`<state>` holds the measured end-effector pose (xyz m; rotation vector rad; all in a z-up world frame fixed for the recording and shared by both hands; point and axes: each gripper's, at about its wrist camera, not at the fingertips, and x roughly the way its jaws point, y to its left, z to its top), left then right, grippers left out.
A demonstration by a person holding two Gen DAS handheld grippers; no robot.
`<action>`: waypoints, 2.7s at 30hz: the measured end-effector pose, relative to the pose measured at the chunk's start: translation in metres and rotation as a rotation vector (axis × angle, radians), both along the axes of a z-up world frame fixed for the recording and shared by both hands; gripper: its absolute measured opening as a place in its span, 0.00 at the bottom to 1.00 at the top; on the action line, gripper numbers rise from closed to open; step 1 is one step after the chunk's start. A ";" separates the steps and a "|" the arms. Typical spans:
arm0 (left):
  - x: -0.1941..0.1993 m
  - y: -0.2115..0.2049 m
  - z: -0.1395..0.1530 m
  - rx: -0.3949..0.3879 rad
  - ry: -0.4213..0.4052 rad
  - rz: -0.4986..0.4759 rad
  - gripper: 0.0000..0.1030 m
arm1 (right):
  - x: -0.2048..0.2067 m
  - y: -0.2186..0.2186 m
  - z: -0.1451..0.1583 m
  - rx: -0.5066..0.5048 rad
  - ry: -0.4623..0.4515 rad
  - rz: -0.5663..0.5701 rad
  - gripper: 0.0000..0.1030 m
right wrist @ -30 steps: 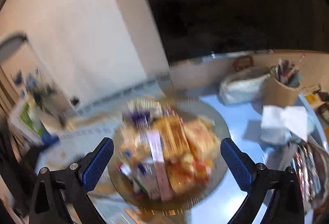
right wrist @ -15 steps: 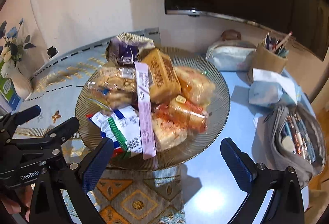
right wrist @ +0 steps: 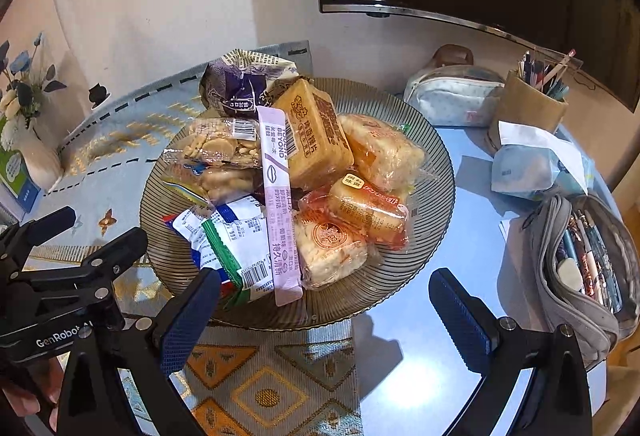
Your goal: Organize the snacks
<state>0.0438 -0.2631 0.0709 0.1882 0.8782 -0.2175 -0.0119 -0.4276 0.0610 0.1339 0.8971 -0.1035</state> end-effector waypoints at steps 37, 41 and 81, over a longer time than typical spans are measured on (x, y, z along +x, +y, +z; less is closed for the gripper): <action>-0.001 0.008 -0.003 -0.021 0.057 0.023 0.99 | 0.004 0.005 0.000 0.028 0.004 0.014 1.00; -0.001 0.009 -0.004 -0.018 0.056 0.023 0.99 | 0.005 0.005 -0.002 0.029 0.008 0.017 1.00; 0.001 0.011 -0.008 0.002 0.081 0.067 0.99 | 0.009 0.012 -0.006 0.036 0.031 0.038 1.00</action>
